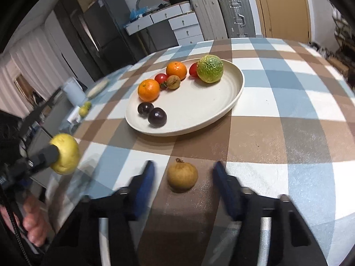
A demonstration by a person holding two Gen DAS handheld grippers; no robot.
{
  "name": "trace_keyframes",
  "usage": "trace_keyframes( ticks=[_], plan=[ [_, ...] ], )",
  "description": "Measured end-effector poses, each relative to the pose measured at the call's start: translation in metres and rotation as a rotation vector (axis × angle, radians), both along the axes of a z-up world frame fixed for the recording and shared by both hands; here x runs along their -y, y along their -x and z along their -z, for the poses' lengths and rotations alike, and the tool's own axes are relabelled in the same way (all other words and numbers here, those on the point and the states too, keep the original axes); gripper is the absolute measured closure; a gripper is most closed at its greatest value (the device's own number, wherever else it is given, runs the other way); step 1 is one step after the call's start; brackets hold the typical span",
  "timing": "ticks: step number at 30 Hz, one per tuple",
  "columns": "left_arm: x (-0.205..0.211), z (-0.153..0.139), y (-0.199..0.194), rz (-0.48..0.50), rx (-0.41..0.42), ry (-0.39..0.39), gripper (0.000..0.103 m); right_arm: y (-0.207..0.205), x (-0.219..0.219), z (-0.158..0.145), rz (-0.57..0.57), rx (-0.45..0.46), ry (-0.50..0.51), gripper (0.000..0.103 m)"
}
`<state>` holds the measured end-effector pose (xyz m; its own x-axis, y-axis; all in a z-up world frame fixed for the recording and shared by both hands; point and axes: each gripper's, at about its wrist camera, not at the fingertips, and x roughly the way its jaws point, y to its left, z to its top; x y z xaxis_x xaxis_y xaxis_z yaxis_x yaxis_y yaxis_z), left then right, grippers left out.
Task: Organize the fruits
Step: 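Grasp the yellow citrus with the left tool while the right tool grasps a kiwi, then carry the yellow citrus and kiwi onto the plate and open both tools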
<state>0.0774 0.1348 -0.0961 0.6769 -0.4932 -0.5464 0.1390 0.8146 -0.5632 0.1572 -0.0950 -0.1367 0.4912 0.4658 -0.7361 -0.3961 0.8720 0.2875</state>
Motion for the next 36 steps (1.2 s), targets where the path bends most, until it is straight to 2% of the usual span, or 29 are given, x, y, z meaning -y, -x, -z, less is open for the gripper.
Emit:
trace_keyframes(
  ticks=[1, 2, 6, 12, 22, 30, 36],
  plan=[
    [0.002, 0.0, 0.0, 0.0, 0.003, -0.006, 0.057, 0.001, -0.002, 0.0, 0.006, 0.009, 0.024, 0.072],
    [0.002, -0.001, 0.0, 0.001, 0.004, -0.008, 0.057, 0.002, -0.003, 0.0, 0.001, 0.011, 0.035, 0.075],
    [0.003, -0.001, 0.0, 0.003, 0.007, -0.005, 0.057, 0.004, -0.008, 0.0, -0.009, 0.028, 0.071, 0.075],
    [0.005, -0.003, -0.004, 0.001, 0.007, -0.008, 0.057, 0.008, -0.003, -0.004, -0.015, 0.021, 0.013, 0.075],
    [0.02, -0.02, -0.031, 0.022, 0.03, -0.047, 0.057, 0.01, 0.001, -0.024, -0.057, 0.087, -0.045, 0.075],
    [0.043, -0.032, -0.085, 0.05, 0.025, -0.091, 0.057, -0.008, 0.006, -0.028, -0.091, 0.108, -0.074, 0.075],
    [0.059, -0.025, -0.143, 0.068, -0.011, -0.1, 0.057, -0.032, 0.008, -0.029, -0.121, 0.106, -0.086, 0.075]
  ],
)
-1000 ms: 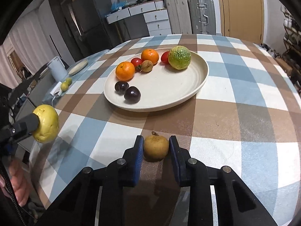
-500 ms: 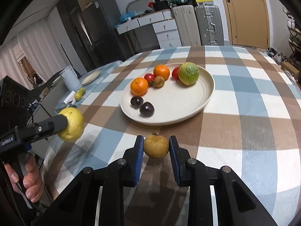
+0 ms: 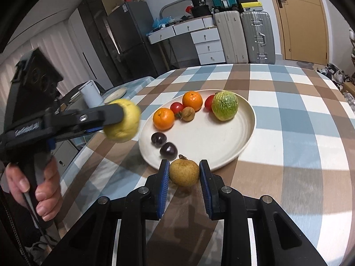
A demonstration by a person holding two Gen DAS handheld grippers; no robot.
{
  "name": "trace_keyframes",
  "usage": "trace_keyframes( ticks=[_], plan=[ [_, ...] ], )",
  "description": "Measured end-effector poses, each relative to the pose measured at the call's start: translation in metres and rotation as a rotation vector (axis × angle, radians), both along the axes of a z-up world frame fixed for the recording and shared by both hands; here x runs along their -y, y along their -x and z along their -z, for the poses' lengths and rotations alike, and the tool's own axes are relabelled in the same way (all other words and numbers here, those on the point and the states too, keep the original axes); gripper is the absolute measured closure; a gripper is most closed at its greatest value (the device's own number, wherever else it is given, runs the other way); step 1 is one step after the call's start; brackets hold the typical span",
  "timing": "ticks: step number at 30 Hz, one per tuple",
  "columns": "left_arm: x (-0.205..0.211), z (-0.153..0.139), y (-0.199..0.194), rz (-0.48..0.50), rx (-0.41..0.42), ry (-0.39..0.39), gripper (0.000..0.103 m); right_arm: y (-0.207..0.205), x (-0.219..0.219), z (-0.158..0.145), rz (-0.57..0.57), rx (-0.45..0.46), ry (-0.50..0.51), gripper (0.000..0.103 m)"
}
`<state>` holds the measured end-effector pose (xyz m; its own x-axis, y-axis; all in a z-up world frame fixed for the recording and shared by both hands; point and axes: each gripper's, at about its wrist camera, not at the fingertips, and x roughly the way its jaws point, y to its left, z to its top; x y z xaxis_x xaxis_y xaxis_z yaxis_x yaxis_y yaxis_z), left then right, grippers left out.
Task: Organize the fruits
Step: 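Carry the yellow citrus and kiwi onto the plate and open both tools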
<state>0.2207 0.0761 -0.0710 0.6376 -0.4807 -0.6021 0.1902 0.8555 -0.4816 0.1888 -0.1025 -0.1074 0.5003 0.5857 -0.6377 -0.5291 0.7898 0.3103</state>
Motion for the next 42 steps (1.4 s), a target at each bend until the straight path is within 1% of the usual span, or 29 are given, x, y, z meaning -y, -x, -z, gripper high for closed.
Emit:
trace_keyframes(
  ticks=[3, 7, 10, 14, 21, 33, 35, 37, 39, 40, 42],
  plan=[
    [0.007, 0.009, -0.029, 0.008, -0.039, -0.015, 0.057, -0.014, -0.002, 0.003, -0.017, -0.014, 0.002, 0.075],
    [0.016, 0.02, -0.06, 0.021, -0.061, -0.05, 0.057, -0.031, -0.007, 0.005, -0.039, -0.026, 0.005, 0.075],
    [0.019, 0.027, -0.079, 0.033, -0.082, -0.047, 0.057, -0.046, -0.013, 0.006, -0.055, -0.031, 0.007, 0.075],
    [0.022, 0.033, -0.097, 0.047, -0.102, -0.062, 0.057, -0.065, -0.023, 0.012, -0.07, -0.051, 0.021, 0.075],
    [0.026, 0.043, -0.121, 0.066, -0.121, -0.093, 0.057, -0.089, -0.029, 0.022, -0.08, -0.103, 0.011, 0.075],
    [0.031, 0.046, -0.131, 0.079, -0.118, -0.088, 0.056, -0.1, -0.04, 0.025, -0.078, -0.094, 0.029, 0.075],
    [0.03, 0.042, -0.13, 0.083, -0.103, -0.08, 0.056, -0.1, -0.04, 0.024, -0.071, -0.083, 0.034, 0.071],
    [0.031, 0.035, -0.128, 0.08, -0.086, -0.089, 0.055, -0.098, -0.039, 0.021, -0.06, -0.075, 0.036, 0.047],
    [0.03, 0.028, -0.124, 0.077, -0.065, -0.098, 0.048, -0.095, -0.035, 0.018, -0.051, -0.069, 0.019, 0.037],
    [0.03, 0.024, -0.122, 0.071, -0.055, -0.098, 0.047, -0.093, -0.033, 0.017, -0.048, -0.064, 0.012, 0.033],
    [0.027, 0.018, -0.117, 0.065, -0.046, -0.092, 0.041, -0.086, -0.027, 0.012, -0.041, -0.051, -0.003, 0.028]
  ],
)
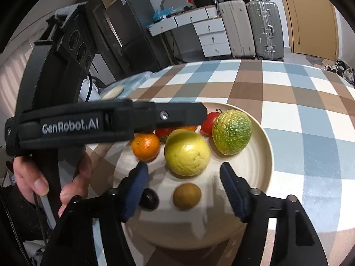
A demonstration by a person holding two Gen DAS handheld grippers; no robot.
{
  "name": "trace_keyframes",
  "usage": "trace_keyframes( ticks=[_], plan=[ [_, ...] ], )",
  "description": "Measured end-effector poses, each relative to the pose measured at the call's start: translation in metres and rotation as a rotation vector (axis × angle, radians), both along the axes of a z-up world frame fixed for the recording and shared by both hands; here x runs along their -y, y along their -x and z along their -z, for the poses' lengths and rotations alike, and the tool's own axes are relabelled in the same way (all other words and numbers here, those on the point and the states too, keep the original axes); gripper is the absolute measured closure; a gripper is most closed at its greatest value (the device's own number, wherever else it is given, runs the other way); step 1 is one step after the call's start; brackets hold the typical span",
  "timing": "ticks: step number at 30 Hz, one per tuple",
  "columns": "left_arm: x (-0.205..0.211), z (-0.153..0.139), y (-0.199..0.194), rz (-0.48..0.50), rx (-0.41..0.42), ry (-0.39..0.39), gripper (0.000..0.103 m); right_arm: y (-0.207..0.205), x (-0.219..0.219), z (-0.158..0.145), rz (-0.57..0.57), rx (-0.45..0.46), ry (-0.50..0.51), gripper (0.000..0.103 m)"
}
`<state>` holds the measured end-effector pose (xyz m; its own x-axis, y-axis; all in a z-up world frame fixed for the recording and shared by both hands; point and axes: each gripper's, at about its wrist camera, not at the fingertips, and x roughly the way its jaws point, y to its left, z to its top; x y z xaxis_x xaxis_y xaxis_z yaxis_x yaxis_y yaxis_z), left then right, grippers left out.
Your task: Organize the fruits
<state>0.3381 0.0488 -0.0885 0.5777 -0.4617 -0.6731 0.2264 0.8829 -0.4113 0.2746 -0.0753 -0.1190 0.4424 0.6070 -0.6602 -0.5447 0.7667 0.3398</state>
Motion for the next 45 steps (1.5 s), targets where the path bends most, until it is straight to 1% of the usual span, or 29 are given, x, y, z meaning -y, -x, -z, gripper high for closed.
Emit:
trace_keyframes(
  ticks=[4, 7, 9, 12, 16, 19, 23, 27, 31, 34, 37, 38, 41, 42, 44, 45],
  plan=[
    [-0.006, -0.012, 0.012, -0.03, 0.015, -0.001, 0.035, 0.015, 0.012, -0.008, 0.025, 0.034, -0.023, 0.024],
    [-0.01, -0.022, 0.025, -0.049, 0.033, -0.006, 0.031, 0.026, 0.023, -0.013, 0.048, 0.049, -0.033, 0.023],
    [-0.012, -0.029, 0.036, -0.065, 0.044, -0.016, 0.023, 0.031, 0.028, -0.014, 0.067, 0.053, -0.037, 0.023],
    [-0.015, -0.037, 0.053, -0.085, 0.06, -0.034, 0.022, 0.04, 0.038, -0.02, 0.094, 0.063, -0.055, 0.021],
    [-0.018, -0.048, 0.079, -0.12, 0.096, -0.062, 0.021, 0.056, 0.048, -0.033, 0.12, 0.101, -0.07, 0.018],
    [-0.021, -0.057, 0.104, -0.163, 0.136, -0.083, 0.015, 0.071, 0.054, -0.045, 0.14, 0.144, -0.091, 0.012],
    [-0.023, -0.067, 0.135, -0.211, 0.175, -0.089, 0.003, 0.089, 0.061, -0.061, 0.142, 0.208, -0.114, 0.008],
    [-0.023, -0.078, 0.167, -0.238, 0.208, -0.091, 0.001, 0.105, 0.064, -0.075, 0.152, 0.263, -0.12, 0.004],
    [-0.019, -0.086, 0.196, -0.257, 0.252, -0.135, 0.001, 0.122, 0.065, -0.087, 0.16, 0.318, -0.123, 0.002],
    [-0.017, -0.09, 0.209, -0.273, 0.264, -0.155, 0.001, 0.136, 0.065, -0.095, 0.168, 0.359, -0.132, 0.0],
    [-0.02, -0.09, 0.225, -0.312, 0.277, -0.166, 0.001, 0.146, 0.065, -0.102, 0.181, 0.401, -0.131, 0.0],
    [-0.021, -0.09, 0.225, -0.321, 0.28, -0.173, 0.001, 0.149, 0.065, -0.105, 0.189, 0.415, -0.131, 0.0],
    [-0.021, -0.088, 0.234, -0.346, 0.314, -0.223, 0.001, 0.158, 0.066, -0.109, 0.201, 0.447, -0.145, 0.0],
    [-0.02, -0.088, 0.24, -0.357, 0.335, -0.254, 0.001, 0.162, 0.067, -0.111, 0.207, 0.469, -0.149, 0.0],
    [-0.019, -0.086, 0.244, -0.363, 0.367, -0.287, 0.001, 0.168, 0.069, -0.112, 0.222, 0.508, -0.149, 0.0],
    [-0.019, -0.085, 0.247, -0.366, 0.378, -0.296, 0.001, 0.172, 0.07, -0.112, 0.232, 0.543, -0.147, 0.0]
  ],
)
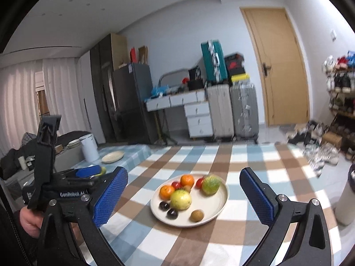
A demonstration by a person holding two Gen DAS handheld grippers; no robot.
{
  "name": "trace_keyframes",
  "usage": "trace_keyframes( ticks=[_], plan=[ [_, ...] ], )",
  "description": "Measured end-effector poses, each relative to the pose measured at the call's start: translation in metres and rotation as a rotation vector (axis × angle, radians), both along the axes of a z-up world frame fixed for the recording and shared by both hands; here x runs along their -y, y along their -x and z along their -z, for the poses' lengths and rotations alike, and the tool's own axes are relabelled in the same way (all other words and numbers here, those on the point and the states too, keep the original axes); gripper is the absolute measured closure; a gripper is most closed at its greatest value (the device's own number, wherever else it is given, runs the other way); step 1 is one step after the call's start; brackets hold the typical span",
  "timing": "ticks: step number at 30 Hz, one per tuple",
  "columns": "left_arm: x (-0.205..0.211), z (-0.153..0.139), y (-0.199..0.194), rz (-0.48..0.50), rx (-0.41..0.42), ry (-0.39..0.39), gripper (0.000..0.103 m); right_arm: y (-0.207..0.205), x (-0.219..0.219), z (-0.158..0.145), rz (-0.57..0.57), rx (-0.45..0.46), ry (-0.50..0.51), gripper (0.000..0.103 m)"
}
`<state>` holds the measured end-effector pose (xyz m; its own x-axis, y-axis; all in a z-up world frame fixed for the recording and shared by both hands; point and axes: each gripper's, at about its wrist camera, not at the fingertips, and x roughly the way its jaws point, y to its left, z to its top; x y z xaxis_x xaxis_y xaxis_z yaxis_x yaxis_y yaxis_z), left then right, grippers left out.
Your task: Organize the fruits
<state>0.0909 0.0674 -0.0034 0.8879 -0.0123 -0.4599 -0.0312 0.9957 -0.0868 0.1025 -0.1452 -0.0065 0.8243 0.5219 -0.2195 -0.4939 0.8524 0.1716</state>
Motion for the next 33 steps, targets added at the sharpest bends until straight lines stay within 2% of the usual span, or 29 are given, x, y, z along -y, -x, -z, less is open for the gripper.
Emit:
trace_keyframes(
  ticks=[4, 9, 17, 27, 33],
  plan=[
    [-0.003, 0.005, 0.009, -0.014, 0.027, 0.0, 0.001, 0.012, 0.002, 0.001, 0.034, 0.087, 0.018, 0.0],
    [-0.01, 0.016, 0.01, -0.026, 0.044, 0.019, 0.001, 0.018, 0.005, 0.007, 0.046, 0.117, 0.026, 0.0],
    [-0.022, 0.04, 0.009, -0.041, 0.076, 0.022, 0.001, 0.018, 0.004, 0.021, 0.053, 0.112, 0.055, 0.0],
    [-0.025, 0.057, 0.003, -0.056, 0.122, -0.027, 0.001, 0.004, 0.002, 0.046, 0.048, 0.06, 0.093, 0.0],
    [-0.023, 0.061, 0.003, -0.059, 0.123, -0.039, 0.001, -0.002, 0.002, 0.059, 0.041, 0.041, 0.109, 0.0]
  ],
)
